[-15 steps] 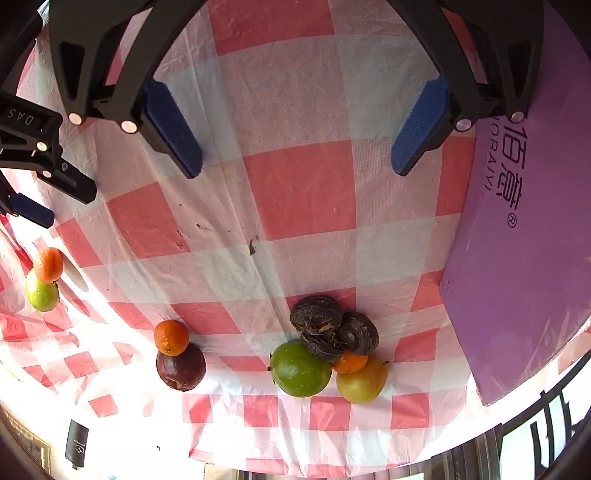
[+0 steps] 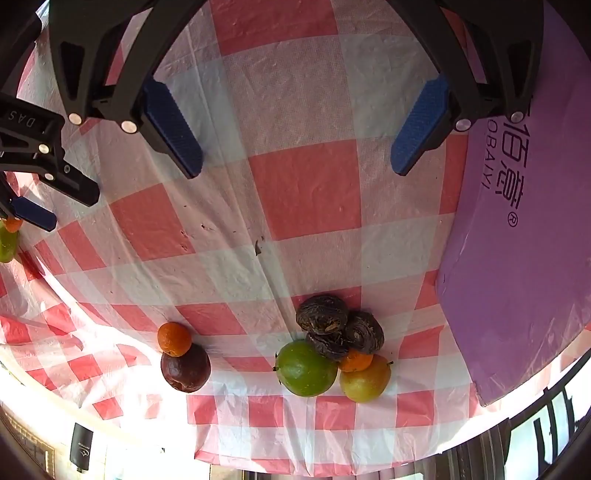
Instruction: Organize fruits
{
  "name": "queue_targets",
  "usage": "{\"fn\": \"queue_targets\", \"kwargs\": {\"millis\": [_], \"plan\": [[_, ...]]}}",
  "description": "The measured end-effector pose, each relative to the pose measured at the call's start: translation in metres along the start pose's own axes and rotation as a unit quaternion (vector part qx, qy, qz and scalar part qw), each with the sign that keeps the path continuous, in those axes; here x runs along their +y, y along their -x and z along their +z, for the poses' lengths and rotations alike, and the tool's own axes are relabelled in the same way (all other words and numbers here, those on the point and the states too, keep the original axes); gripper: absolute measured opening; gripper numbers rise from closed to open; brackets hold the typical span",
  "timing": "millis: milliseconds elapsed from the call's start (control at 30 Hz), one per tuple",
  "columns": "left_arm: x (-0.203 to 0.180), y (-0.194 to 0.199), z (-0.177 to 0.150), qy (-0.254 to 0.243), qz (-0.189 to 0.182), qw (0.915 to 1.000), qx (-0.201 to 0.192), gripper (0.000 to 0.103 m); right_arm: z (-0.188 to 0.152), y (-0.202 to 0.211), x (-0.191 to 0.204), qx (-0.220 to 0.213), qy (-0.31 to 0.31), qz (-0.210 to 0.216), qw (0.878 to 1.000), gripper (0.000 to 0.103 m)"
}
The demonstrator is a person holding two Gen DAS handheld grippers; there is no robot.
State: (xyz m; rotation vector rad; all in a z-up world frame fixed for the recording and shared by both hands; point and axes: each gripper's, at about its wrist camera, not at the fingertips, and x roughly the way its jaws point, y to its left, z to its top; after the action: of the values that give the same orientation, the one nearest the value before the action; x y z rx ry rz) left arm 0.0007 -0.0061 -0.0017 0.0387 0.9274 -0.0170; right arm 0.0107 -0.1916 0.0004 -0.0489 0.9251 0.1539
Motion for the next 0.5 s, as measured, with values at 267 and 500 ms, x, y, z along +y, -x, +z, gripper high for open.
{"fn": "queue_targets", "kwargs": {"millis": [267,500], "plan": [[-0.0001,0.0007,0.0003,0.0,-0.001,1.0,0.001,0.102,0.0011,0.0003,-0.0004,0.0,0.001,0.0,1.0,0.087],[0.0018,0.0003,-0.0002,0.0,-0.002,1.0,0.001,0.102,0.0002,0.0009,0.001,0.0,0.001,-0.002,1.0,0.087]]}}
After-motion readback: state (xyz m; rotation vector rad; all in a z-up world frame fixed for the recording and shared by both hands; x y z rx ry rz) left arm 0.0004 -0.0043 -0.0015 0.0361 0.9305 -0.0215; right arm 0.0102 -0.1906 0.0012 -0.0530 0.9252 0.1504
